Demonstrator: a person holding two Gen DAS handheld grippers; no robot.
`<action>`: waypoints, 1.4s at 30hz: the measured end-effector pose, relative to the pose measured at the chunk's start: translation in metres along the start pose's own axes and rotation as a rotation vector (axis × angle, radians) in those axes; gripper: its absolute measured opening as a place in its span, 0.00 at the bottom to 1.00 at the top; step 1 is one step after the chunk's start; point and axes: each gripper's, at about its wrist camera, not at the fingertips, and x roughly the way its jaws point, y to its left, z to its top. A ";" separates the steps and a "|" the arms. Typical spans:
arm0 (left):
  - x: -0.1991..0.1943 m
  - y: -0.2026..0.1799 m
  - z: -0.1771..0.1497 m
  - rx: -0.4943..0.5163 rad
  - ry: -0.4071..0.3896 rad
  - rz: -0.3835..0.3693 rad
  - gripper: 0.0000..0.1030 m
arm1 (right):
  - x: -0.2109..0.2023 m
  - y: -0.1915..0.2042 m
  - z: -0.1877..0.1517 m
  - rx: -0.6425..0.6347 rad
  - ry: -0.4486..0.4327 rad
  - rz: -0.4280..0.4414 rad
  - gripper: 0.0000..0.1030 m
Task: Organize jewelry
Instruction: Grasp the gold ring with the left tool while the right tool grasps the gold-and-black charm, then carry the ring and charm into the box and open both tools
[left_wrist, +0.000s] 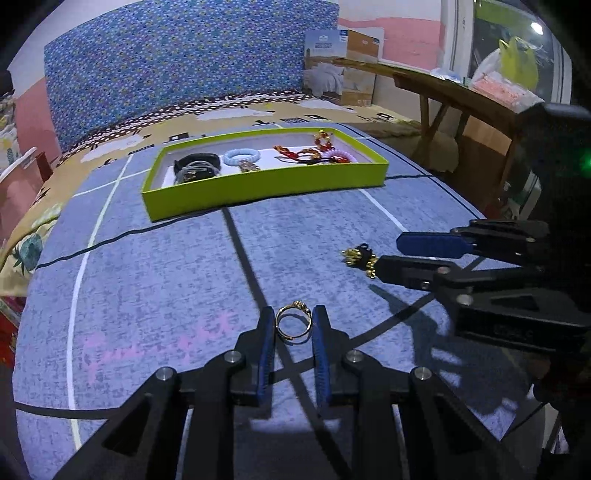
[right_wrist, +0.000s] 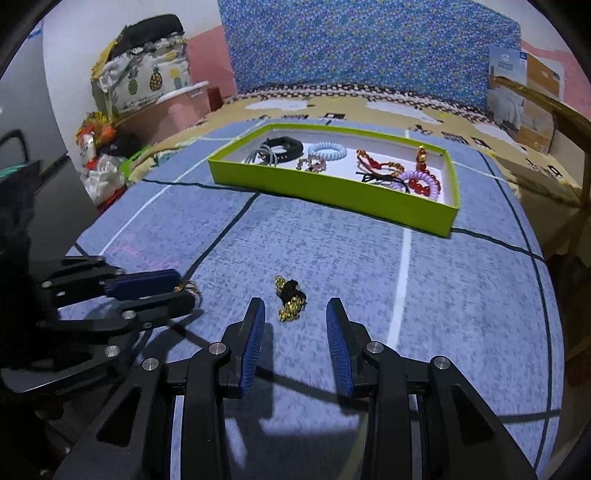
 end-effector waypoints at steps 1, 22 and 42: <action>-0.001 0.002 0.000 -0.004 -0.002 0.002 0.21 | 0.003 0.000 0.001 0.005 0.007 0.004 0.35; -0.004 0.017 0.004 -0.033 -0.016 0.000 0.21 | 0.000 0.007 0.008 0.002 0.005 -0.004 0.15; 0.008 0.048 0.076 0.017 -0.102 0.046 0.21 | -0.007 -0.029 0.070 0.041 -0.104 -0.013 0.15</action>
